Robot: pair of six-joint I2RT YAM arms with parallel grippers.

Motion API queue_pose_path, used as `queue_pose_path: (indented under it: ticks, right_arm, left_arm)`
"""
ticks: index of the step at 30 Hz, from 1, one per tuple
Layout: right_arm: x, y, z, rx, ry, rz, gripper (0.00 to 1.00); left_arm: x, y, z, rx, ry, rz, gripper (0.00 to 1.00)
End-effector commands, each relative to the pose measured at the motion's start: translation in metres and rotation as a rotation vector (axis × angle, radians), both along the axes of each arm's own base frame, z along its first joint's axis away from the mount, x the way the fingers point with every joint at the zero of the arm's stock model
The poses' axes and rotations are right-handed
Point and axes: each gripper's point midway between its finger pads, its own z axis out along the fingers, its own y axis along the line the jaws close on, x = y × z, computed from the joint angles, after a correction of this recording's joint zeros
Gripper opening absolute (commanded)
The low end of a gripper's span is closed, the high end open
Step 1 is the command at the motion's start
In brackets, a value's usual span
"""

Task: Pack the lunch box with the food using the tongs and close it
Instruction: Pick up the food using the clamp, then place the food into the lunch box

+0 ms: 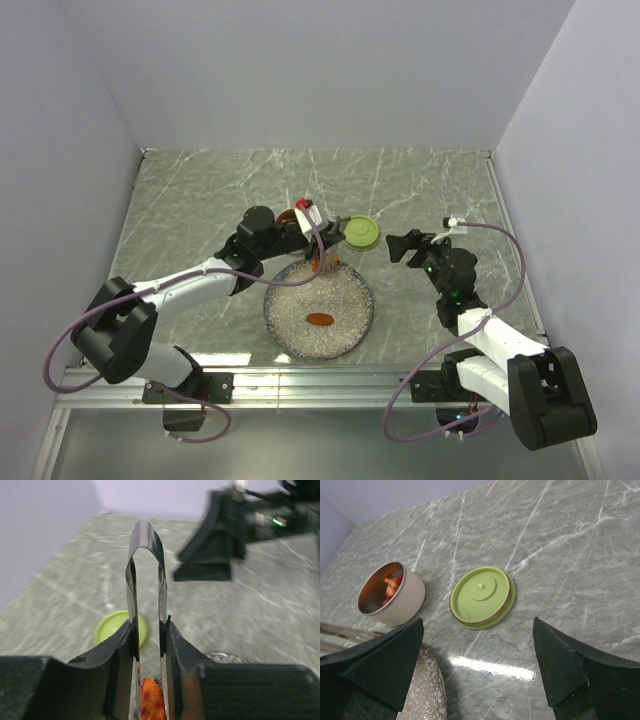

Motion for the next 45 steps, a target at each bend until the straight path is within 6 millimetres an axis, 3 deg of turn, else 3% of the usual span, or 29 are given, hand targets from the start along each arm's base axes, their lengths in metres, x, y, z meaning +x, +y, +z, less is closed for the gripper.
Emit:
queue_pose_path:
  ticks: [1, 5, 10, 14, 17, 22, 29, 39, 45]
  right_arm:
    - [0.006, 0.003, 0.025, 0.002, -0.071, 0.001, 0.96]
    - [0.007, 0.003, 0.025, 0.002, -0.071, 0.001, 0.96]
    - [0.007, 0.003, 0.024, 0.003, -0.067, 0.001, 0.96]
    - [0.007, 0.003, 0.023, 0.001, -0.066, 0.001, 0.96]
    - [0.007, 0.002, 0.024, 0.002, -0.068, 0.000, 0.96]
    - [0.007, 0.003, 0.023, 0.001, -0.065, 0.004, 0.96]
    - [0.007, 0.003, 0.023, -0.001, -0.064, 0.004, 0.96]
    - [0.008, 0.003, 0.024, 0.000, -0.065, 0.004, 0.96]
    - [0.008, 0.004, 0.022, -0.001, -0.061, 0.006, 0.96]
  left_arm:
    - [0.033, 0.027, 0.039, -0.107, 0.013, 0.223, 0.07]
    - [0.049, 0.051, 0.059, -0.188, 0.052, 0.333, 0.07]
    - [0.083, 0.086, 0.085, -0.260, 0.058, 0.553, 0.09]
    - [0.113, 0.108, 0.090, -0.279, 0.071, 0.667, 0.09]
    - [0.128, 0.114, 0.096, -0.291, 0.066, 0.696, 0.09]
    - [0.135, 0.117, 0.103, -0.307, 0.052, 0.709, 0.11]
    - [0.166, 0.138, 0.091, -0.284, 0.076, 0.824, 0.11]
    - [0.178, 0.142, 0.084, -0.268, 0.074, 0.864, 0.13]
    - [0.178, 0.143, 0.081, -0.260, 0.085, 0.870, 0.31]
